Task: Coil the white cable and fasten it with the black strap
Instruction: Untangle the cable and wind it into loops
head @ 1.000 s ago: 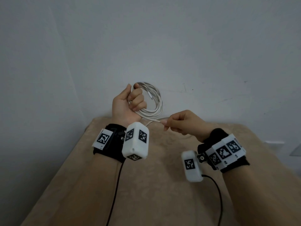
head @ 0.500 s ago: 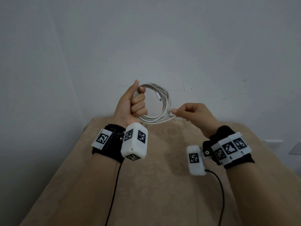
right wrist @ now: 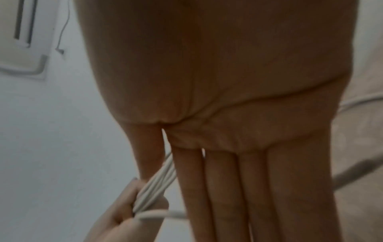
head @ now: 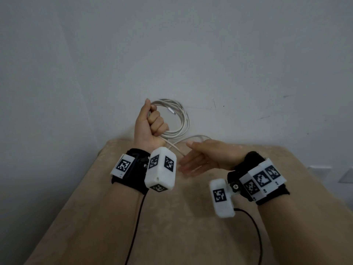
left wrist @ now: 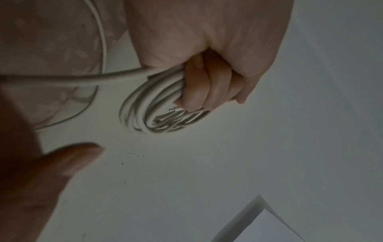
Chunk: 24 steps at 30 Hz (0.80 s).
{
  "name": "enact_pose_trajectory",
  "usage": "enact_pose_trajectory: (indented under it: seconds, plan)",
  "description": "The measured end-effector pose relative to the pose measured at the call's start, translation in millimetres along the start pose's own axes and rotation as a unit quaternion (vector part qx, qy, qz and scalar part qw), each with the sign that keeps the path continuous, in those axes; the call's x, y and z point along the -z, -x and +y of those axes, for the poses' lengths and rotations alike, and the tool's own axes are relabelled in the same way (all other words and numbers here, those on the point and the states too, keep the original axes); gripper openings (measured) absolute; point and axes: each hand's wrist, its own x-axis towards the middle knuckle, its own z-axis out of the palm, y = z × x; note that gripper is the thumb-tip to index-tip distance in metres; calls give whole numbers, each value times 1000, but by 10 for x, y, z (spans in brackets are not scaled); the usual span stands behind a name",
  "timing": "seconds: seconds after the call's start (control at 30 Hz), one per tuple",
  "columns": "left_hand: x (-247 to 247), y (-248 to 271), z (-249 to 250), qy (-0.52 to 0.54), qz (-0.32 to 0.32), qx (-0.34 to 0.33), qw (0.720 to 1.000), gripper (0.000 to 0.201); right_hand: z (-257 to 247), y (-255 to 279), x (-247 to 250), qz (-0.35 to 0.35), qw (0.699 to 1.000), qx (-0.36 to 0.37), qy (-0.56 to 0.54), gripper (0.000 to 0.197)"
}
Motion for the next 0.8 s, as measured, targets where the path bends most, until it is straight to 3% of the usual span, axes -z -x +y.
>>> enact_pose_trajectory:
  seconds: [0.07,0.17,0.3,0.4,0.6,0.8]
  plan:
    - [-13,9,-20,18,-6,1,1000,37,45,-87,-8,53,998,18,-19,49]
    - [-24,20,-46,50,-15,3,999,38,67,-158,45,155,976,51,-141,51]
    - [-45,30,-95,68,-21,12,997,39,34,-150,67,213,902,136,-351,30]
    - [-59,38,-121,69,-24,19,997,38,23,-129,70,236,863,166,-414,19]
    - [-94,66,-151,30,-17,29,999,36,14,-163,29,299,866,193,-353,23]
    - [-125,75,-184,-19,-28,48,998,34,-13,-129,14,312,881,199,-296,26]
